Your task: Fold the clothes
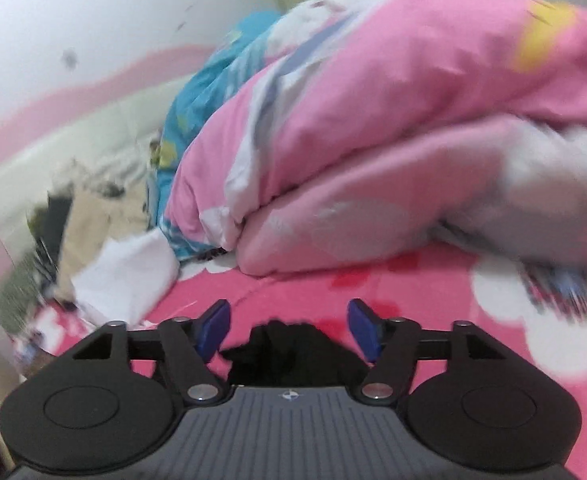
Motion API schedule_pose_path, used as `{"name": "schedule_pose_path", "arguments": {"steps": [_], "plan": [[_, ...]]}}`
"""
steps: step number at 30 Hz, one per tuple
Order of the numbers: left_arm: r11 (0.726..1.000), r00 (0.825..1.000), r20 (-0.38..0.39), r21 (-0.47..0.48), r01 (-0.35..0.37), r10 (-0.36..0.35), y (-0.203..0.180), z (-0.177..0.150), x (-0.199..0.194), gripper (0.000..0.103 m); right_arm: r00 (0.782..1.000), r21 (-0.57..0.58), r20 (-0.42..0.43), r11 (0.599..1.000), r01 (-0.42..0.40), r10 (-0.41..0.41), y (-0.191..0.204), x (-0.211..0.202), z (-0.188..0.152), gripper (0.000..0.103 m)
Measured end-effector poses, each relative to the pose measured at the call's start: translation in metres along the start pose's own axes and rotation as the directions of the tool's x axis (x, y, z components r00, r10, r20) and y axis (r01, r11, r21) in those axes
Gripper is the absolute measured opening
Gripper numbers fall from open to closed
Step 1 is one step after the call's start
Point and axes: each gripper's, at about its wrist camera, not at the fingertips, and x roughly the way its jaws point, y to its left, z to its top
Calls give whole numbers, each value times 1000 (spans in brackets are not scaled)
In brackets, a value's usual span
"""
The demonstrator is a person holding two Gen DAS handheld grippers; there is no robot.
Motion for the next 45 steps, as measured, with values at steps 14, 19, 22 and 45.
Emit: {"name": "schedule_pose_path", "arguments": {"steps": [14,19,22,45], "plan": [[1000,998,-57,-13,-1,0,-13,-20,-17,94,961,292,-161,941,-172,226,-23,-18,-140,71],[999,993,-105,-1,48,-48,-36,-35,-16,95,952,306,-136,925,-224,275,-10,4,-145,43],[993,982,-151,25,119,-114,-57,-40,-5,95,945,349,-142,908,-230,294,-12,12,-146,11],[830,761,-416,26,557,-498,-208,-74,78,88,994,194,43,977,86,-96,-139,-190,-97,8]]}}
